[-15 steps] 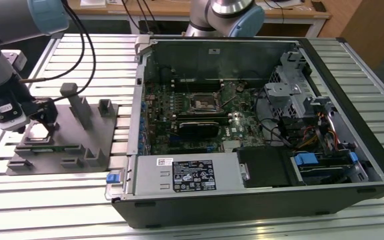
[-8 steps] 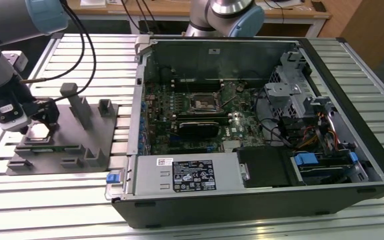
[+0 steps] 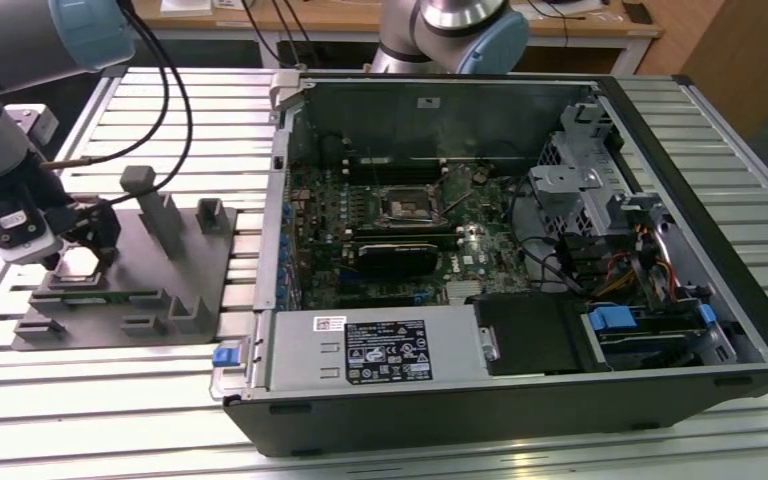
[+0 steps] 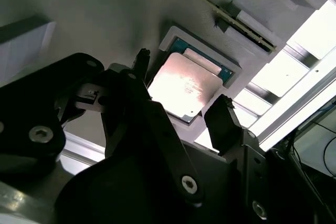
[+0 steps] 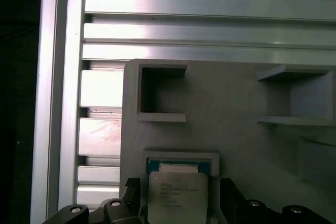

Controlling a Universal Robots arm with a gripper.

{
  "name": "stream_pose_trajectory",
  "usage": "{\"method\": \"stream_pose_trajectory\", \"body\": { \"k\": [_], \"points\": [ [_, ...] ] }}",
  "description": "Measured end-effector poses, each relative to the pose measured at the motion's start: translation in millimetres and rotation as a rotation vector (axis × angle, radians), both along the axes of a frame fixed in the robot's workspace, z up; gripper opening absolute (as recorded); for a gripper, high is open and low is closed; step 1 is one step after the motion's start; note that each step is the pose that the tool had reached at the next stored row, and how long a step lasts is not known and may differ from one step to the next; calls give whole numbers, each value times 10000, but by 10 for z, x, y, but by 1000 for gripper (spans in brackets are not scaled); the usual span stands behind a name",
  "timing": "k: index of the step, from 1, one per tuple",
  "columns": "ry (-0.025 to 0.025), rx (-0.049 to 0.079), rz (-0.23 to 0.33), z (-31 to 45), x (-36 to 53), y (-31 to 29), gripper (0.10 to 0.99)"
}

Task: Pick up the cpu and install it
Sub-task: 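Pick up the cpu and move it towards the insertion slot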

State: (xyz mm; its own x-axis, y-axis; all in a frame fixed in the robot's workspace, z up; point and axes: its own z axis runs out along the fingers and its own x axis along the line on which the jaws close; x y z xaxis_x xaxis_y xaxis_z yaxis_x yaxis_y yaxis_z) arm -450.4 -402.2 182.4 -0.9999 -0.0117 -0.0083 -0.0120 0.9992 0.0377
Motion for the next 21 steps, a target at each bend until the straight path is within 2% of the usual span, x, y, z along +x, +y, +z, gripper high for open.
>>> {"method": "stream_pose_trajectory", "body": {
  "k": [4,5,21],
  "points": [
    [1,1,0,0,-14,-1,690],
    [1,1,0,0,-14,-1,620],
    [2,13,0,16,-25,-12,620]
  ]
}}
